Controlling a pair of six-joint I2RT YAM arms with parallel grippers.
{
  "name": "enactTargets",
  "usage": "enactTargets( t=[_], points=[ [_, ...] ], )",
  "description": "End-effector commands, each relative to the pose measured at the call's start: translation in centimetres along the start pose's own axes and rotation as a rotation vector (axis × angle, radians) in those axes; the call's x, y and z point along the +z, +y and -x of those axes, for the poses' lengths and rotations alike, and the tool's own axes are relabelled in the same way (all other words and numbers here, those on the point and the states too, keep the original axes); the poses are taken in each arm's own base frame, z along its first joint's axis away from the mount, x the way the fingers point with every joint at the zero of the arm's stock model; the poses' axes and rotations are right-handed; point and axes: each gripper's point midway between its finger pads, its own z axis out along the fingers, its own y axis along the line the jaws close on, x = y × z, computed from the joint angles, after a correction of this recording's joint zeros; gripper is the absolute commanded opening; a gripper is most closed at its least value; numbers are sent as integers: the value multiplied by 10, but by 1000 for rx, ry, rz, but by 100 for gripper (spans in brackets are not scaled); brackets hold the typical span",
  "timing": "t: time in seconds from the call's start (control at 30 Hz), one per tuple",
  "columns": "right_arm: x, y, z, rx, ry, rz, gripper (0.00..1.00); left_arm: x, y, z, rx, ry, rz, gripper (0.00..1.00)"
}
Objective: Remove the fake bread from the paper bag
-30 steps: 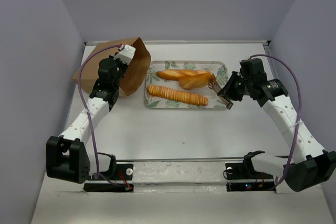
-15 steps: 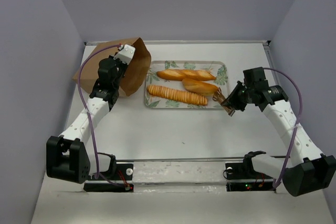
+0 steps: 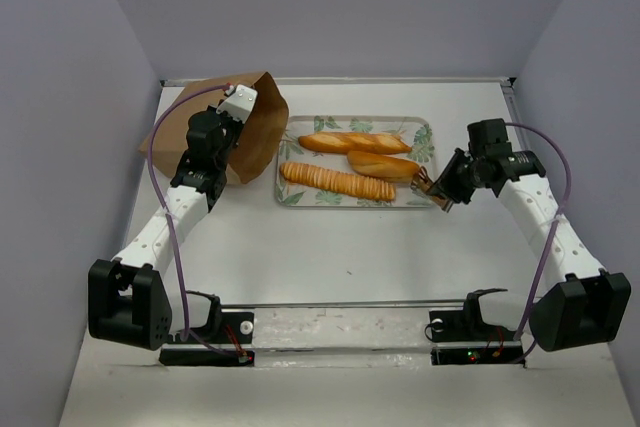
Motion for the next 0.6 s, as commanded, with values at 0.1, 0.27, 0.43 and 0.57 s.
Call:
enactTargets(
  t=[0.1,0.27,0.43,0.57],
  points=[
    [-17,0,21,-28,-77,-17,25,2,12,26,-29,-81,32,0],
    [-27,-5,25,-39,-103,-51,24,3,13,28,-24,-83,34,0],
    [-34,7,32,-54,-128,-9,23,2,11,32,-24,-97,19,0],
    [-56,43,58,-162,-197,104,21,-4,4,41,-21,-134,-39,0]
  ],
)
